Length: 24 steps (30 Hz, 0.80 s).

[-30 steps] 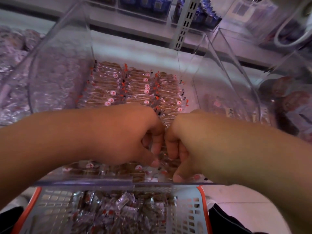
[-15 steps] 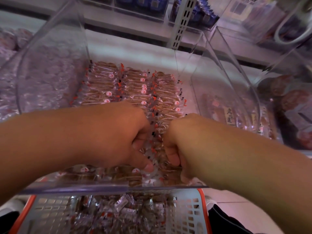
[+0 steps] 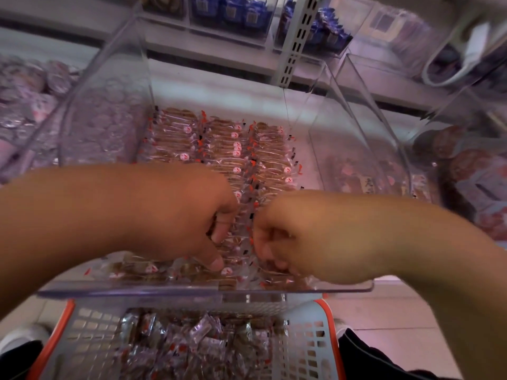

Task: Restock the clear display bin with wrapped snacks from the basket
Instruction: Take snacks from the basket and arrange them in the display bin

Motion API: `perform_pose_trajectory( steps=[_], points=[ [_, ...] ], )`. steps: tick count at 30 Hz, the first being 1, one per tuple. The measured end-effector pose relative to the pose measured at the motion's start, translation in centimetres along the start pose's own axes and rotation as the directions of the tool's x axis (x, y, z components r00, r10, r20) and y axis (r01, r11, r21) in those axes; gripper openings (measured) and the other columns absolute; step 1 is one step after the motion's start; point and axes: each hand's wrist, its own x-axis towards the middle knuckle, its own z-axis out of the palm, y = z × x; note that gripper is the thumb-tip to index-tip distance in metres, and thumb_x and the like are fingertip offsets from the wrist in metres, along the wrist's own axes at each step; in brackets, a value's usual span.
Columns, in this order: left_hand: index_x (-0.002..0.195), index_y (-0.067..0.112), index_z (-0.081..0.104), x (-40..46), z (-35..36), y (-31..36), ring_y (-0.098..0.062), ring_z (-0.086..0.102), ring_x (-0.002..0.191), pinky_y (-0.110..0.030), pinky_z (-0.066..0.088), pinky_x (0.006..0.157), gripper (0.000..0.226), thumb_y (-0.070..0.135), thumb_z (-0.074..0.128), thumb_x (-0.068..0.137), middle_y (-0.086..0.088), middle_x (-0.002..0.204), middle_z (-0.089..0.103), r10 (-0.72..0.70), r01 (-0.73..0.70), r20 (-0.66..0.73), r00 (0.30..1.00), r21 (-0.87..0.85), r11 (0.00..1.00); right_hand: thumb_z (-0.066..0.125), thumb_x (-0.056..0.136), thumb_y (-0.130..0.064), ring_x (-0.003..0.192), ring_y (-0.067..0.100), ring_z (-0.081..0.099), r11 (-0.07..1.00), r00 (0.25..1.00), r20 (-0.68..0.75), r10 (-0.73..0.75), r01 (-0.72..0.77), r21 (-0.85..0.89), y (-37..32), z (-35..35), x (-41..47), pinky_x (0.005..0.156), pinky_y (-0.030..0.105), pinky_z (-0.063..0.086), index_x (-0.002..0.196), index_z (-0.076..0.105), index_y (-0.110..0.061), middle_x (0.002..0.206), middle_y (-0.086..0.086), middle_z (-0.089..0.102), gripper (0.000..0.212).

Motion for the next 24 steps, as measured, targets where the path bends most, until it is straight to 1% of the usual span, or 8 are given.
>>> perform_pose_trajectory(
  steps=[3,6,10,12,14,16,20,24],
  points=[
    [0.076,0.032,0.060,0.3,0.0,-0.6,0.002,0.057,0.063,-0.026,0.051,0.067,0.032,0.052,0.083,0.065,0.014,0.070,0.063,0.031,-0.029,-0.039,0.999,0.032,0.999,0.052,0.098,-0.018,0.070,0.006,0.056,0.988,0.973,-0.231,0.029,0.007,0.153,-0.1,-0.8,-0.4,0.060,0.022,0.046,0.091,0.065,-0.024,0.079,-0.008,0.060,0.016],
    [0.089,0.032,0.054,-0.4,-1.1,-1.6,-0.006,0.058,0.081,-0.030,0.051,0.076,0.034,0.056,0.073,0.074,0.012,0.088,0.060,0.003,0.055,-0.270,0.963,0.207,0.977,0.051,0.101,-0.030,0.100,0.017,0.059,0.984,0.860,-0.505,0.073,0.019,0.175,0.0,-0.6,0.2,0.082,0.035,0.051,0.114,0.061,-0.026,0.109,-0.003,0.063,0.017],
    [0.123,0.032,0.048,-1.3,-0.6,-2.6,-0.022,0.056,0.115,-0.038,0.048,0.094,0.051,0.062,0.058,0.083,0.003,0.128,0.056,-0.070,0.202,-0.321,0.944,0.398,0.895,0.036,0.103,-0.049,0.152,0.031,0.002,0.991,0.986,-0.117,0.120,-0.112,0.071,-0.5,1.4,1.4,0.123,0.048,0.012,0.159,0.005,-0.022,0.166,0.005,-0.003,0.069],
    [0.125,0.032,0.052,-1.8,-0.1,-2.3,-0.023,0.057,0.116,-0.036,0.047,0.094,0.043,0.057,0.051,0.090,0.001,0.128,0.060,-0.088,0.181,-0.255,0.963,0.371,0.911,0.031,0.103,-0.052,0.152,0.033,-0.002,0.991,0.990,-0.049,0.134,-0.132,0.037,-0.7,1.4,1.2,0.123,0.050,0.010,0.158,0.009,-0.019,0.165,0.009,-0.008,0.068],
    [0.120,0.030,0.057,-2.1,-0.3,-1.9,-0.024,0.059,0.109,-0.029,0.045,0.086,0.032,0.048,0.049,0.095,-0.001,0.122,0.063,-0.059,0.157,-0.268,0.962,0.362,0.919,0.031,0.104,-0.050,0.140,0.033,0.037,0.994,0.986,-0.141,0.091,-0.081,0.075,-1.5,0.7,0.2,0.114,0.046,0.032,0.135,0.048,-0.014,0.152,0.017,0.038,0.051],
    [0.110,0.028,0.064,-3.0,-0.7,-1.2,-0.026,0.061,0.100,-0.032,0.048,0.083,0.026,0.045,0.051,0.094,-0.004,0.109,0.067,0.035,0.113,-0.377,0.925,0.363,0.925,0.034,0.102,-0.052,0.101,0.026,0.062,0.992,0.928,-0.369,0.051,-0.005,0.127,-2.3,0.6,-1.2,0.088,0.039,0.049,0.099,0.061,-0.013,0.105,0.010,0.066,0.048],
    [0.084,0.026,0.065,-6.3,0.7,0.6,-0.020,0.055,0.076,-0.035,0.049,0.071,0.035,0.054,0.043,0.088,0.001,0.083,0.067,0.198,-0.021,-0.623,0.757,0.280,0.960,0.045,0.090,-0.061,0.064,0.020,0.060,0.998,0.851,-0.525,-0.032,0.060,0.035,-2.5,2.4,-5.4,0.062,0.037,0.048,0.076,0.065,-0.014,0.067,0.005,0.064,0.053],
    [0.086,0.019,0.063,-10.0,4.1,1.3,-0.022,0.058,0.074,-0.032,0.041,0.064,0.046,0.061,0.044,0.087,0.001,0.078,0.064,0.180,-0.075,-0.447,0.876,0.242,0.967,0.075,0.085,-0.028,0.071,0.006,0.061,0.999,0.898,-0.437,-0.042,0.040,-0.015,-2.0,3.9,-7.8,0.069,0.027,0.049,0.085,0.069,-0.020,0.077,-0.006,0.069,0.010]
  ],
)
